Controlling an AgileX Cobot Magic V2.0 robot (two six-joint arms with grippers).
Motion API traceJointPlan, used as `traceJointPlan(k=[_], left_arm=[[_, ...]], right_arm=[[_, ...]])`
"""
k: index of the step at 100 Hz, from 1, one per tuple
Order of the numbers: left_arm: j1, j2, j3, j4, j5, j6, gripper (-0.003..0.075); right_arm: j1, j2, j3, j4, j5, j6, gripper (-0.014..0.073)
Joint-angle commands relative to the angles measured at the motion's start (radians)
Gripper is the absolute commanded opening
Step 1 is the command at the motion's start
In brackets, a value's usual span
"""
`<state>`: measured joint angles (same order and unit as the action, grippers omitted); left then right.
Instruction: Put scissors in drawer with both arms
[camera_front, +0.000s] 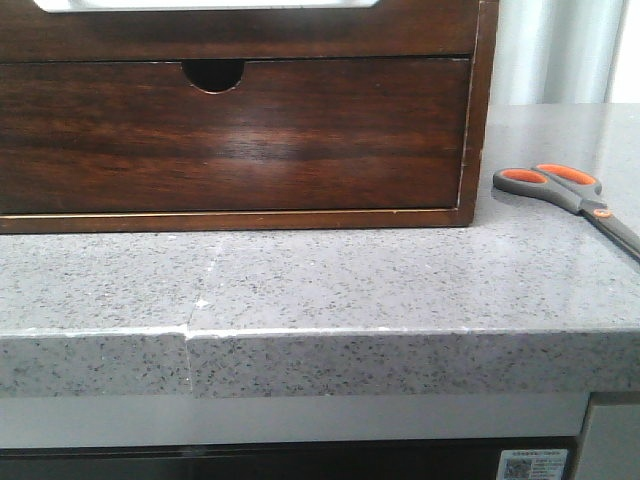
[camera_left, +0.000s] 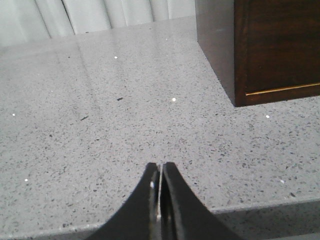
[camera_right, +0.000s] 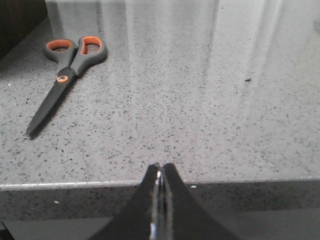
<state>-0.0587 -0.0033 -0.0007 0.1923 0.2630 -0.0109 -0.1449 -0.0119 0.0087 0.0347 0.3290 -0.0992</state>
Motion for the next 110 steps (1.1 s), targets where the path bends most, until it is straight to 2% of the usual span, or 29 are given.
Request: traceJointPlan(k=[1,11,21,31,42,51,66,73,86,97,110], left_arm=[[-0.002,-0.03,0.022,0.007,-0.105,-0.001,-0.0022],[-0.002,-0.03,0.022,0.007,-0.108,-0.001,-0.0022],[-0.002,-0.03,0.022,-0.039,-0.177,-0.001,-0.0022],[-0.002,-0.03,0.022,-0.066,-0.255,-0.001,-0.0022],[-0.002,-0.03,0.022,-0.079,-0.263,-0.001,-0.0022],[-0.002,-0.03,0.022,-0.081,-0.263,-0.001,-0.0022],[-0.004,-0.03,0.022,-0.109,-0.341,-0.001,-0.0022],[-0.004,-0.03,0.013,-0.109,-0.388,-0.001,-0.0022],[-0.004,-0.028,-0.034,-0.109,-0.394,-0.003,-0.0022],[-0.004,-0.011,-0.115,-0.109,-0.304,-0.003,-0.0022],[-0.004,0.049,-0.215,-0.104,-0.257,-0.003,-0.0022]], right_arm=[[0.003,-0.017,0.03,0.014,-0.037,-0.001,-0.0048],[0.003,-0.017,0.03,0.016,-0.062,-0.001,-0.0048],[0.003,-0.017,0.03,0.02,-0.112,-0.001,-0.0048],[0.003,-0.017,0.03,0.078,-0.136,-0.001,-0.0048],[0.003,-0.017,0.03,0.08,-0.175,-0.001,-0.0048],[0.003,-0.017,0.03,0.08,-0.227,-0.001,-0.0048],[0.003,-0.017,0.03,0.078,-0.393,-0.001,-0.0047],[0.003,-0.017,0.03,0.078,-0.428,-0.001,-0.0047],[0.003,-0.017,0.004,0.08,-0.392,-0.001,-0.0047],[0.003,-0.006,-0.036,0.08,-0.329,-0.001,-0.0047],[0.003,0.032,-0.116,0.08,-0.238,-0.001,-0.0048]])
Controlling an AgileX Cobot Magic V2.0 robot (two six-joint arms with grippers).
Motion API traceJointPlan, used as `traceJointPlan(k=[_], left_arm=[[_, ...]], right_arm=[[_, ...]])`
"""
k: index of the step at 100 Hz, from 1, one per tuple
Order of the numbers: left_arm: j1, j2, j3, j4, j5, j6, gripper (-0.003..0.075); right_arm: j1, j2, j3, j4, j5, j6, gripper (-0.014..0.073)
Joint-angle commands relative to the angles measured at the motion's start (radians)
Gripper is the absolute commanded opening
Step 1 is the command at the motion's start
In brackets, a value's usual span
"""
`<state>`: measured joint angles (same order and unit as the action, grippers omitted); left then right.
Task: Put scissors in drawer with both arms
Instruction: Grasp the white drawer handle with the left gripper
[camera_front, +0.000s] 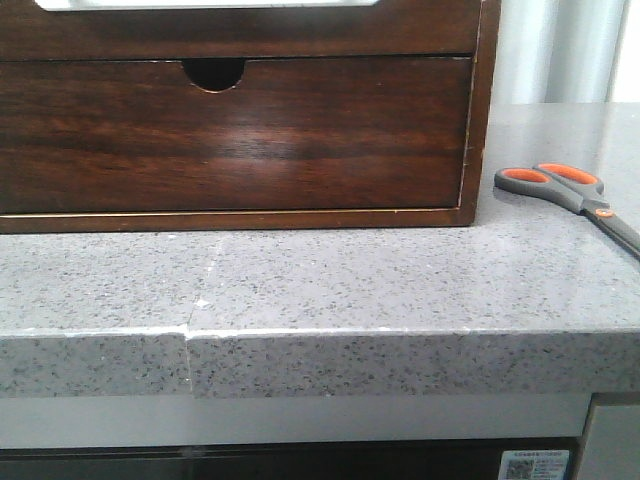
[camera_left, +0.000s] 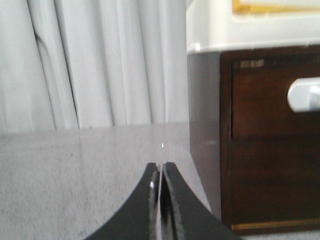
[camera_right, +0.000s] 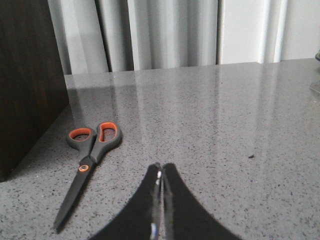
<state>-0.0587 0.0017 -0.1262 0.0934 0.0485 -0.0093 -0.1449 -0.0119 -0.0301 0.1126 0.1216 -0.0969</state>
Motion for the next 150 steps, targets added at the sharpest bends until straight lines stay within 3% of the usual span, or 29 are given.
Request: traceJointPlan(k=[1,27,52,61,78,85,92,118,150], left_arm=[[-0.004,0.049,-0.094,-0.008,-0.04,-0.005,-0.0022],[-0.005,0.248,-0.229,-0.01,-0.048,-0.005,-0.0022],[-0.005,0.36,-0.233,-0.004,-0.175,-0.005,-0.0011],[-0.008,0.391,-0.233,-0.004,-0.202,-0.005,0.0078],[-0.019,0.45,-0.233,-0.004,-0.276,-0.005,0.0353],[-0.034,0.476,-0.233,-0.002,-0.326,-0.005,0.0407],[-0.059,0.505,-0.233,0.051,-0.39,-0.005,0.0405],[-0.189,0.625,-0.237,0.494,-0.536,-0.005,0.0405],[-0.336,0.833,-0.331,0.666,-0.551,-0.005,0.0405]], right_arm=[[0.003,0.039,-0.081,0.002,-0.03,-0.004,-0.0048],[0.003,0.228,-0.211,0.002,0.057,-0.004,-0.0048],[0.003,0.251,-0.221,0.002,0.073,-0.004,-0.0048],[0.003,0.251,-0.221,0.002,0.087,-0.004,-0.0048],[0.003,0.251,-0.221,0.002,0.08,-0.004,-0.0048],[0.003,0.251,-0.221,0.002,0.08,-0.004,-0.0048],[0.003,0.251,-0.221,0.002,0.08,-0.004,-0.0048],[0.003,0.251,-0.221,0.002,0.082,-0.004,-0.0048],[0.003,0.251,-0.221,0.002,0.097,-0.004,-0.0048]])
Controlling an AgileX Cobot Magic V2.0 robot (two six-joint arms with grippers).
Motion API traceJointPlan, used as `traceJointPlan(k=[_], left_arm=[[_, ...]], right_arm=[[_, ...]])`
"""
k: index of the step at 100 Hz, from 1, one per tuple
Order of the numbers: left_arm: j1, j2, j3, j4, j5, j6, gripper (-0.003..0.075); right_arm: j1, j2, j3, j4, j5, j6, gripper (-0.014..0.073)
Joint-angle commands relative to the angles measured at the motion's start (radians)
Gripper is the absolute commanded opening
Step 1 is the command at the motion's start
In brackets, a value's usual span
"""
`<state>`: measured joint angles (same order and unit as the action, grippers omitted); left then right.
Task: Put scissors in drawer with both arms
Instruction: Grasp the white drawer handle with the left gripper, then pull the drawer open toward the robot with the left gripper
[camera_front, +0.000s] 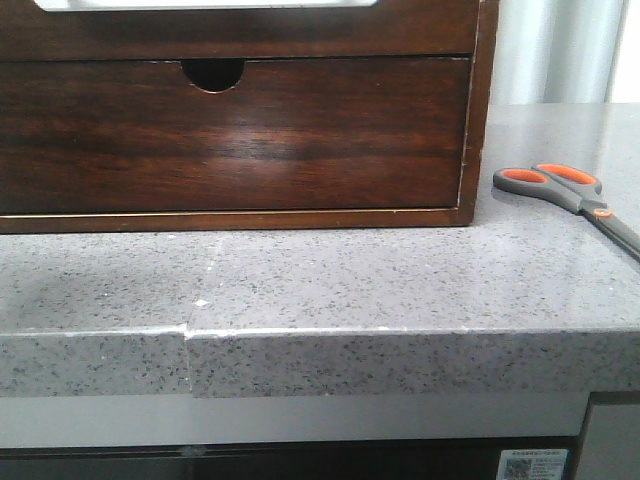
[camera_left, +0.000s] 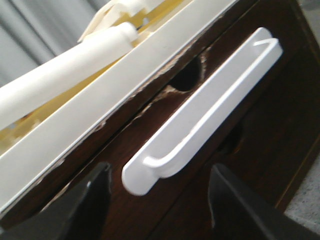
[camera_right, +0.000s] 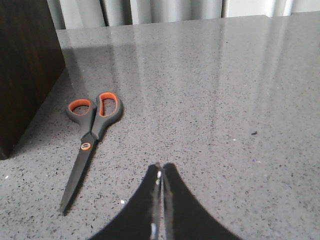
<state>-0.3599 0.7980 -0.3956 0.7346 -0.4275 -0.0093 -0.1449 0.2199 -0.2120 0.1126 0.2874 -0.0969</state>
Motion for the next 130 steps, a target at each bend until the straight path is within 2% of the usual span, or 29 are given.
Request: traceJointPlan(k=[1,15,33,48,68,74,88,101,109,126,130], left_arm=[[-0.038,0.047,-0.068,0.032,-0.075,-0.005,0.0405],[-0.075,0.133,-0.128,0.14,-0.069,-0.003,0.0406],[-0.075,0.208,-0.19,0.15,-0.057,-0.003,0.0405],[-0.075,0.258,-0.23,0.253,-0.038,0.009,0.0395],[-0.075,0.283,-0.277,0.443,0.056,0.015,0.0293],[-0.075,0.283,-0.291,0.507,0.097,0.015,0.0287],[-0.075,0.283,-0.309,0.554,0.193,0.017,0.0279],[-0.075,0.283,-0.309,0.607,0.23,0.017,0.0274],[-0.075,0.283,-0.309,0.609,0.231,0.017,0.0227],[-0.075,0.283,-0.309,0.616,0.222,0.017,0.0003],[-0.075,0.283,-0.309,0.616,0.22,0.017,-0.002]], right_arm=[[0.003,0.019,-0.039,0.002,-0.069,-0.004,-0.0048],[0.003,0.019,-0.039,0.002,-0.069,-0.004,-0.0048],[0.003,0.019,-0.039,0.002,-0.067,-0.004,-0.0048],[0.003,0.019,-0.039,0.002,-0.067,-0.004,-0.0048],[0.003,0.019,-0.039,0.002,-0.063,-0.004,-0.0048],[0.003,0.019,-0.039,0.002,-0.063,-0.004,-0.0048],[0.003,0.019,-0.039,0.002,-0.063,-0.004,-0.0048],[0.003,0.019,-0.039,0.002,-0.063,-0.004,-0.0048],[0.003,0.019,-0.039,0.002,-0.063,-0.004,-0.0048],[0.003,0.019,-0.039,0.002,-0.063,-0.004,-0.0048],[0.003,0.019,-0.039,0.002,-0.063,-0.004,-0.0048]])
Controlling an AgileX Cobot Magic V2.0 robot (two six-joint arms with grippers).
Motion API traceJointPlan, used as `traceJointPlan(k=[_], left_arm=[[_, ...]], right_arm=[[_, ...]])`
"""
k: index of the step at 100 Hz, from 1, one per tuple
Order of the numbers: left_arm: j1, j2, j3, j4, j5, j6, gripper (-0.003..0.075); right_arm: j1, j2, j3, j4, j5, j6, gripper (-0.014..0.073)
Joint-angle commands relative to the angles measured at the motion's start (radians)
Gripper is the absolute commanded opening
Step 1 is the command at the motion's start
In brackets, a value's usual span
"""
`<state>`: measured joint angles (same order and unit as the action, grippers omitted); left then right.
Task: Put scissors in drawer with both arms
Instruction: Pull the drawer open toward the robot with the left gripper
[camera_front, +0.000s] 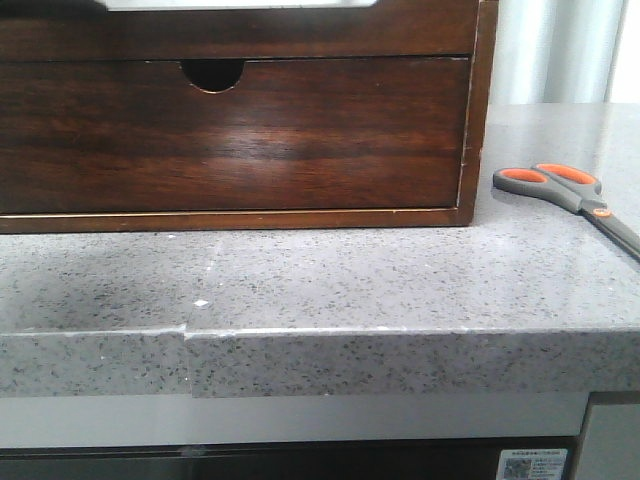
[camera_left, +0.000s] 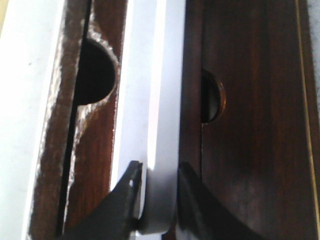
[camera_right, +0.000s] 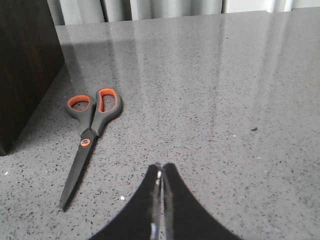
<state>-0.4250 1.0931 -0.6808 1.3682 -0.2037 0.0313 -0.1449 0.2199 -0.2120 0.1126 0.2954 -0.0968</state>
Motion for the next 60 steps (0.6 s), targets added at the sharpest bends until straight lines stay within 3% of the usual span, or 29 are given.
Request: traceJointPlan(k=[1,60], left_arm=[[-0.01,-0.012,-0.024,-0.018,-0.004,-0.024,-0.0021],[-0.01,-0.202,0.148,-0.027,-0.159,-0.024,-0.0022]], right_arm=[[0.003,0.019,-0.039,0.002,-0.071,-0.004,-0.0048],[0.035,0.019,-0.039,0.002,-0.071,-0.004,-0.0048]])
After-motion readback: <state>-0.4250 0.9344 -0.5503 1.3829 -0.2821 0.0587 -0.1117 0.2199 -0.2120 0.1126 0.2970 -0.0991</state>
